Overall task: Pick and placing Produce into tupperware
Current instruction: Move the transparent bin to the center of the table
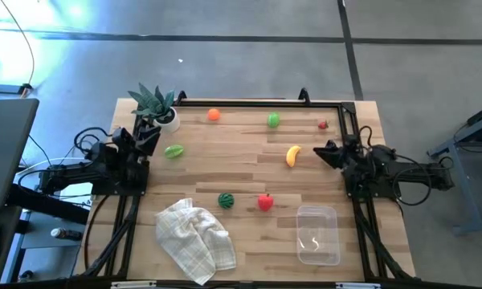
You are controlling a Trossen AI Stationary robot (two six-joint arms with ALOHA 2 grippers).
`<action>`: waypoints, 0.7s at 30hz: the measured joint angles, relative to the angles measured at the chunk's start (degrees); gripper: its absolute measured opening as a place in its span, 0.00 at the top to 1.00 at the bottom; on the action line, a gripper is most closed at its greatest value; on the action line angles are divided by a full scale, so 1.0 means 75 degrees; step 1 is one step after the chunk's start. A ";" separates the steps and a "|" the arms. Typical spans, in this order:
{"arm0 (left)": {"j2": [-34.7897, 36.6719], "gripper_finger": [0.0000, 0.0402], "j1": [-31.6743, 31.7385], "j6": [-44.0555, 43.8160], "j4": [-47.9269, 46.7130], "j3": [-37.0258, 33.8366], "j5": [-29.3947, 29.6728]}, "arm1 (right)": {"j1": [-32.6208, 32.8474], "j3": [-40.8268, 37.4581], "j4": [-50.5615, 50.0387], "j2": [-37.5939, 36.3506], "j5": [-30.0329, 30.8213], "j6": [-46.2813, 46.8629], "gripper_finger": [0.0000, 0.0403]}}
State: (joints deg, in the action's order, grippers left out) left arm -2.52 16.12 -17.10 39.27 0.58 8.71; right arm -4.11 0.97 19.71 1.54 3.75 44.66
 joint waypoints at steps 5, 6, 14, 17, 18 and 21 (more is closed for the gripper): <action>-0.0002 0.71 0.0000 -0.0555 0.0080 0.0000 0.0068 | 0.0001 0.0000 0.0918 0.0000 0.0015 0.0469 0.73; -0.0003 0.71 0.0002 -0.0512 0.0205 0.0000 -0.0082 | 0.0001 0.0000 0.1179 0.0000 0.0006 0.0585 0.73; -0.0002 0.71 0.0000 0.1305 0.0969 0.1048 -0.1117 | 0.0001 0.0030 0.3687 0.0000 -0.0333 0.0075 0.73; -0.0112 0.71 0.0000 0.2279 0.0733 0.1896 -0.1420 | 0.0001 0.0400 0.3631 0.0000 -0.0358 -0.0246 0.73; -0.0163 0.71 0.0000 0.2567 0.0528 0.2199 -0.1581 | 0.0001 0.0606 0.3418 0.0000 -0.0393 -0.0394 0.73; -0.0450 0.71 0.0000 0.3168 -0.0677 0.3300 -0.2093 | 0.0001 0.1509 0.2136 0.0002 -0.0644 -0.0965 0.73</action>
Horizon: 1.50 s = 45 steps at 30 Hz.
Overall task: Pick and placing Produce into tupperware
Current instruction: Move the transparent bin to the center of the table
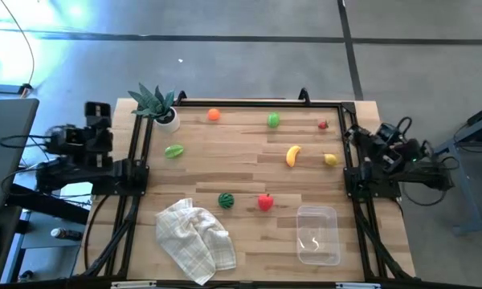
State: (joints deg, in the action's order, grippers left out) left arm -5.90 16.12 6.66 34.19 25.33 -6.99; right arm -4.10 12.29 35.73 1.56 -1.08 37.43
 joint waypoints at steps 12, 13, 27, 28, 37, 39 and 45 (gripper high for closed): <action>-0.3078 0.71 0.0003 0.1705 -0.6581 0.3491 0.1021 | -0.0002 0.4937 -0.7193 0.1767 0.1199 -0.2055 0.73; -0.3326 0.71 0.0004 0.1838 -0.6760 0.3601 0.1024 | 0.0000 0.5297 -0.7706 0.2004 0.1211 -0.2146 0.73; -0.4746 0.71 0.0000 0.2454 -0.8766 0.3817 0.0532 | 0.0000 0.7610 -1.2155 0.5042 0.1191 -0.3189 0.73; -0.4791 0.71 0.0000 0.2367 -0.8902 0.3817 0.0532 | 0.0000 0.7518 -1.2361 0.5140 0.1177 -0.3081 0.73; -0.5316 0.71 0.0000 0.2416 -0.9522 0.3814 0.0534 | 0.0001 0.5971 -1.3066 0.5449 0.0148 -0.2184 0.73; -0.5466 0.71 0.0000 0.2494 -0.9698 0.3814 0.0555 | 0.0003 0.5562 -1.2972 0.5450 -0.0384 -0.1988 0.73; -0.5898 0.71 0.0000 0.2538 -0.9944 0.3814 0.0830 | 0.0003 0.4612 -1.2464 0.5450 -0.2417 -0.1312 0.73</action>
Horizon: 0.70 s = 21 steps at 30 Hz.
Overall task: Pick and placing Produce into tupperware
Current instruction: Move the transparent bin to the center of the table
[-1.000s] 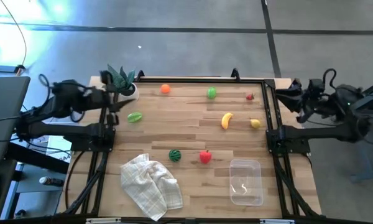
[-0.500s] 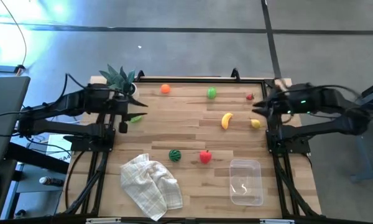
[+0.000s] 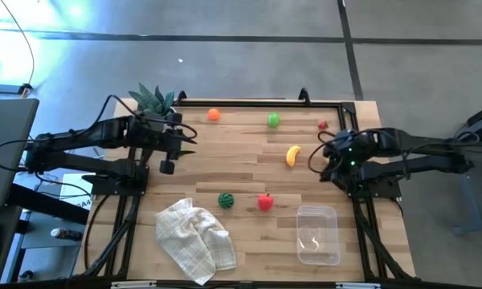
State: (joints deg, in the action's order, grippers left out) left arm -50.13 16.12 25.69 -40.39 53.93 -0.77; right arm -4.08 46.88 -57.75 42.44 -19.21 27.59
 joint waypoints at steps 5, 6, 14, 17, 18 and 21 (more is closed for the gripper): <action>-0.0253 0.71 0.0000 -0.0029 -0.0019 0.0000 0.0049 | 0.0002 -0.0635 0.0492 0.0000 -0.1546 0.0145 0.73; -0.0296 0.71 0.0000 -0.0029 -0.0016 0.0000 0.0049 | 0.0009 -0.0738 0.0561 0.0000 -0.1740 0.0257 0.73; -0.0463 0.71 0.0000 -0.0032 -0.0010 0.0000 0.0051 | 0.1503 -0.1117 0.1989 0.0162 -0.1519 0.1172 0.73; -0.0463 0.71 0.0000 -0.0032 -0.0007 0.0000 0.0052 | 0.2433 -0.1022 0.2625 0.0504 -0.1144 0.1216 0.73; -0.0463 0.71 0.0000 -0.0032 -0.0005 0.0000 0.0052 | 0.2720 -0.0980 0.2603 0.0656 -0.0906 0.1085 0.73; -0.0463 0.71 0.0000 -0.0035 -0.0007 0.0000 0.0052 | 0.3441 -0.0876 0.1932 0.1156 0.0275 0.0625 0.73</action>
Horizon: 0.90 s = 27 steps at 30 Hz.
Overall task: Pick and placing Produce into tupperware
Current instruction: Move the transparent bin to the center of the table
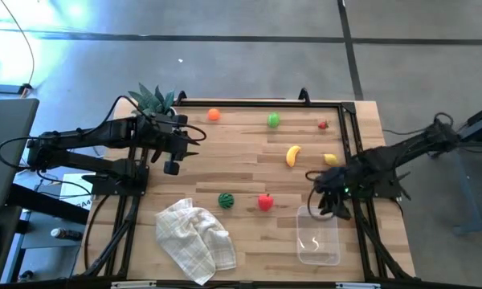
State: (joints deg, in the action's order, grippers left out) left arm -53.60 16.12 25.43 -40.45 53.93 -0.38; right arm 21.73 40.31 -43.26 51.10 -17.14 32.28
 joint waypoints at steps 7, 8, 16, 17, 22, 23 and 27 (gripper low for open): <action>0.0003 0.71 0.0000 -0.0006 0.0003 0.0000 0.0000 | 0.1269 0.0024 -0.0705 0.1060 0.2357 -0.0511 0.73; 0.0003 0.71 0.0000 -0.0009 0.0006 0.0000 -0.0001 | 0.1410 0.0024 -0.0729 0.1214 0.2527 -0.0508 0.73; 0.0003 0.71 0.0000 -0.0006 0.0006 -0.0003 0.0000 | 0.2084 0.0030 -0.0684 0.1897 0.2658 -0.0354 0.73; 0.0003 0.71 0.0000 -0.0006 0.0006 -0.0003 0.0000 | 0.2141 0.0030 -0.0681 0.1915 0.2660 -0.0302 0.73; 0.0003 0.71 0.0000 -0.0006 0.0006 -0.0003 0.0000 | 0.2335 0.0030 -0.0685 0.1925 0.2715 -0.0106 0.73; 0.0003 0.71 0.0000 -0.0006 0.0006 -0.0003 0.0000 | 0.2338 0.0030 -0.0685 0.1925 0.2782 -0.0109 0.73; 0.0003 0.71 0.0000 -0.0003 0.0006 -0.0006 0.0000 | 0.2263 0.0030 -0.0685 0.1925 0.3025 -0.0164 0.73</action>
State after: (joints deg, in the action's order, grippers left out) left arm -53.58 16.12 25.41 -40.40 53.89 -0.38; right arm 38.70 40.53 -48.40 65.54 5.54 31.05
